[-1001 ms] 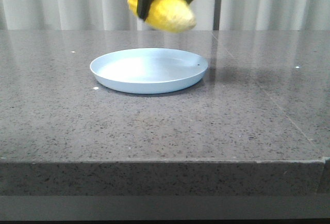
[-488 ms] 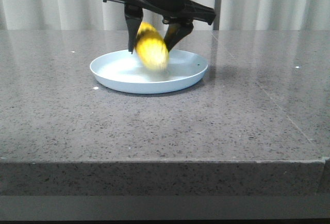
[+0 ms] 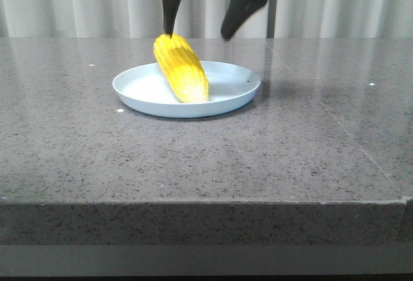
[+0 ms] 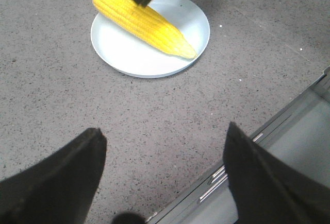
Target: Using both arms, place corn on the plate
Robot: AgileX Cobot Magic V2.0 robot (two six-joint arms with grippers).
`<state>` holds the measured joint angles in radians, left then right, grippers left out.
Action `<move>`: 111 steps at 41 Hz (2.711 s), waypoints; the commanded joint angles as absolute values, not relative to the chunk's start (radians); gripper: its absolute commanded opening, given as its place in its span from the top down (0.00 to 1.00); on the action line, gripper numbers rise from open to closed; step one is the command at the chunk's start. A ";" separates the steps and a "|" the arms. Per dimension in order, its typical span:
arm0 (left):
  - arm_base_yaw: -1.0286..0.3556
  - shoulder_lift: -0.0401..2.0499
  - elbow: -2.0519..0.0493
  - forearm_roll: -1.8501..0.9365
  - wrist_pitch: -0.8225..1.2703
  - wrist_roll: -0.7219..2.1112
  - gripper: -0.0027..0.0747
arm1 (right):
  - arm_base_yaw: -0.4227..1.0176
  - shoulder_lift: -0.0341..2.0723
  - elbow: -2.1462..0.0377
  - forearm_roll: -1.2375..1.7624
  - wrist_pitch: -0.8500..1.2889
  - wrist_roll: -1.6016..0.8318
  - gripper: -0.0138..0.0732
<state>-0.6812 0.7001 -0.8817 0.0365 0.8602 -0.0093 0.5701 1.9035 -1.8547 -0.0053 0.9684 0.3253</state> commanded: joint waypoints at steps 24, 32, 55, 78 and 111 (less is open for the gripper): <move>-0.690 0.697 -0.906 0.038 0.796 -0.023 0.34 | 0.579 1.302 -1.547 -0.023 1.020 0.024 0.16; -0.690 0.697 -0.906 0.038 0.796 -0.023 0.34 | 0.579 1.118 -1.362 -0.023 1.018 0.024 0.16; -0.690 0.697 -0.906 0.038 0.789 -0.023 0.34 | 0.579 0.604 -0.978 -0.023 1.020 0.025 0.16; -0.690 0.697 -0.906 0.038 0.791 -0.023 0.91 | 0.579 0.526 -0.947 -0.023 1.014 0.025 0.66; -0.690 0.697 -0.906 0.040 0.796 0.031 0.99 | 0.579 0.526 -0.947 -0.023 1.014 0.024 0.92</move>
